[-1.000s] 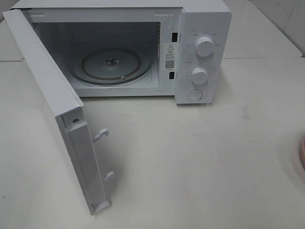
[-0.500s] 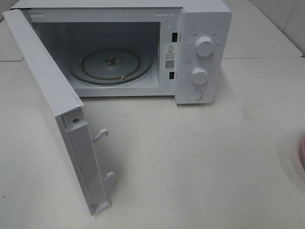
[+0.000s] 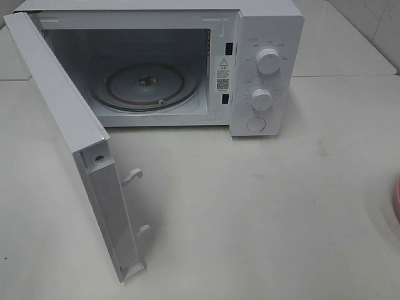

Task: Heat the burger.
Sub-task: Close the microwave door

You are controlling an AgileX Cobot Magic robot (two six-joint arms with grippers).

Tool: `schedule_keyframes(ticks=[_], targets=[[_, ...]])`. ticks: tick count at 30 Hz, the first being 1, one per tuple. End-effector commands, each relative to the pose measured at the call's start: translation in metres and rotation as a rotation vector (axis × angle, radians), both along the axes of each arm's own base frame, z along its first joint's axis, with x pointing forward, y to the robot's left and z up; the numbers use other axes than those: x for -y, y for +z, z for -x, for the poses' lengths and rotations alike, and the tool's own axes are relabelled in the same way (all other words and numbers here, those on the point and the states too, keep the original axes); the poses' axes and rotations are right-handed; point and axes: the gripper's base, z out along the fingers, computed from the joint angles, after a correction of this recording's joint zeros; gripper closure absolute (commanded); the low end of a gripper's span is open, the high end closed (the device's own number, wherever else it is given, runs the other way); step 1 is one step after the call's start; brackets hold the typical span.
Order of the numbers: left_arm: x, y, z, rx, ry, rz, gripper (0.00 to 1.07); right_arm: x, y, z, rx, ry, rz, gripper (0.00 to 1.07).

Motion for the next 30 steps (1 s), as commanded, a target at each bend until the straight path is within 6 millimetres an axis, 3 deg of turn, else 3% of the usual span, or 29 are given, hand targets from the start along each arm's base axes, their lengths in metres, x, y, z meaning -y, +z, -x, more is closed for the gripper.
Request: schedule_keyframes(ticks=[1, 7, 9, 10, 12, 13, 14, 15, 16, 18, 25, 30], targets=[[0.0, 0.014, -0.007, 0.051, 0.002, 0.012, 0.09, 0.001, 0.0, 0.003, 0.037, 0.002, 0.005, 0.31], [-0.001, 0.018, -0.022, 0.033, 0.008, 0.011, 0.18, 0.001, 0.0, 0.003, 0.037, 0.002, 0.005, 0.31], [-0.002, 0.021, -0.034, 0.031, 0.011, 0.012, 0.35, 0.001, 0.0, 0.003, 0.037, 0.002, 0.005, 0.31], [-0.002, 0.021, -0.034, 0.031, 0.011, 0.012, 0.35, 0.001, 0.0, 0.003, 0.037, 0.002, 0.005, 0.31], [-0.004, 0.023, -0.05, 0.008, 0.015, 0.016, 0.57, 0.001, 0.0, 0.003, 0.037, 0.002, 0.005, 0.31], [-0.004, 0.023, -0.05, 0.008, 0.015, 0.016, 0.57, 0.001, 0.0, 0.003, 0.037, 0.002, 0.005, 0.31], [-0.004, 0.023, -0.054, 0.004, 0.016, 0.017, 0.71, 0.001, 0.0, 0.003, 0.037, 0.002, 0.005, 0.31], [-0.004, 0.023, -0.057, -0.001, 0.017, 0.026, 0.79, 0.001, 0.0, 0.003, 0.037, 0.002, 0.005, 0.31], [-0.004, 0.023, -0.057, -0.001, 0.017, 0.026, 0.79, 0.001, 0.0, 0.003, 0.037, 0.002, 0.005, 0.31], [-0.004, 0.024, -0.073, -0.011, 0.018, 0.051, 1.07, 0.001, 0.0, 0.003, 0.037, 0.002, 0.005, 0.31], [-0.006, 0.018, -0.097, 0.043, 0.019, 0.025, 1.07, 0.001, 0.0, 0.003, 0.037, 0.002, 0.005, 0.31], [-0.008, -0.003, -0.117, 0.115, 0.027, 0.019, 1.07, 0.001, 0.0, 0.003, 0.037, 0.002, 0.005, 0.31]])
